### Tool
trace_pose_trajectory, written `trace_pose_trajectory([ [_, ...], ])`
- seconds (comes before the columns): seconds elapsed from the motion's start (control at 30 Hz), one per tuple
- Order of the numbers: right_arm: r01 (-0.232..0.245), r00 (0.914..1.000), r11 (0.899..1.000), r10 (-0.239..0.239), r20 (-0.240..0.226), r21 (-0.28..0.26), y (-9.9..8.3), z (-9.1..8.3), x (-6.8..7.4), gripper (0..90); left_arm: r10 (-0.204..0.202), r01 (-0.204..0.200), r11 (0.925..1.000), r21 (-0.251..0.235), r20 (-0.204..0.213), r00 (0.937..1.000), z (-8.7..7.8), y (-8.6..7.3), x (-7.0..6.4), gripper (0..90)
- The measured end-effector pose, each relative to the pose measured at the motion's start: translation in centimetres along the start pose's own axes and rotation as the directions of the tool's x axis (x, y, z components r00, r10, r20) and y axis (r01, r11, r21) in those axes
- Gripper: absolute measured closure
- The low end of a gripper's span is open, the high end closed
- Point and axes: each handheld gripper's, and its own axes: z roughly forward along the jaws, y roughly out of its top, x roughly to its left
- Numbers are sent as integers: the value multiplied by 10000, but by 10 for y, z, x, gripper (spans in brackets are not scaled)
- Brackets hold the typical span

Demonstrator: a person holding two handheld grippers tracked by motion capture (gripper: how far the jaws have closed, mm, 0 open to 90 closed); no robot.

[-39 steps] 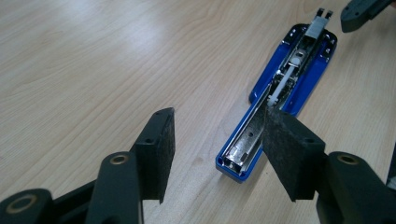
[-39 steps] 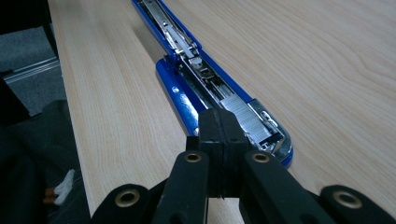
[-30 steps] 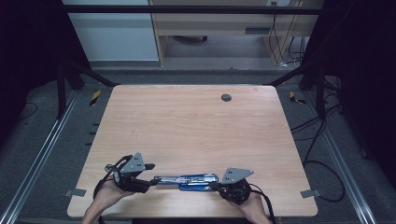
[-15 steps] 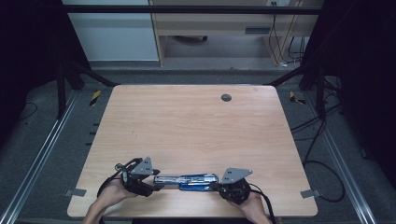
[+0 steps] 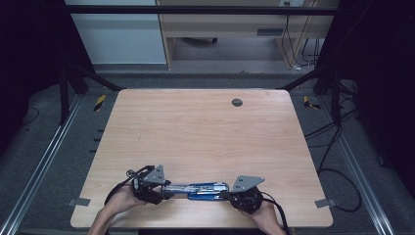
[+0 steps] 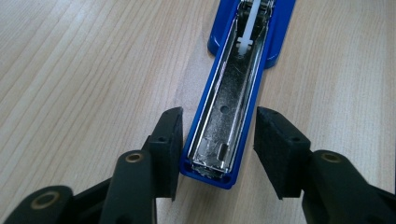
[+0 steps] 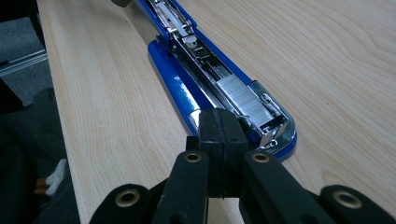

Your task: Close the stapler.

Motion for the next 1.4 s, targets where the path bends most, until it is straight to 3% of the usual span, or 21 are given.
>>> trace_pose_trajectory([
  [0.57,-60,10000,10000,61,77,-15,-1,3,-2,900,54,-59,9998,211,258,9997,1,3,4,561],
  [1.03,-117,9999,9999,117,82,-34,-1,3,-2,900,300,-332,9985,441,729,9969,0,7,7,592],
  [1.4,-160,9998,9999,160,115,-26,0,4,-1,900,491,-538,9968,588,785,9957,-3,11,7,601],
])
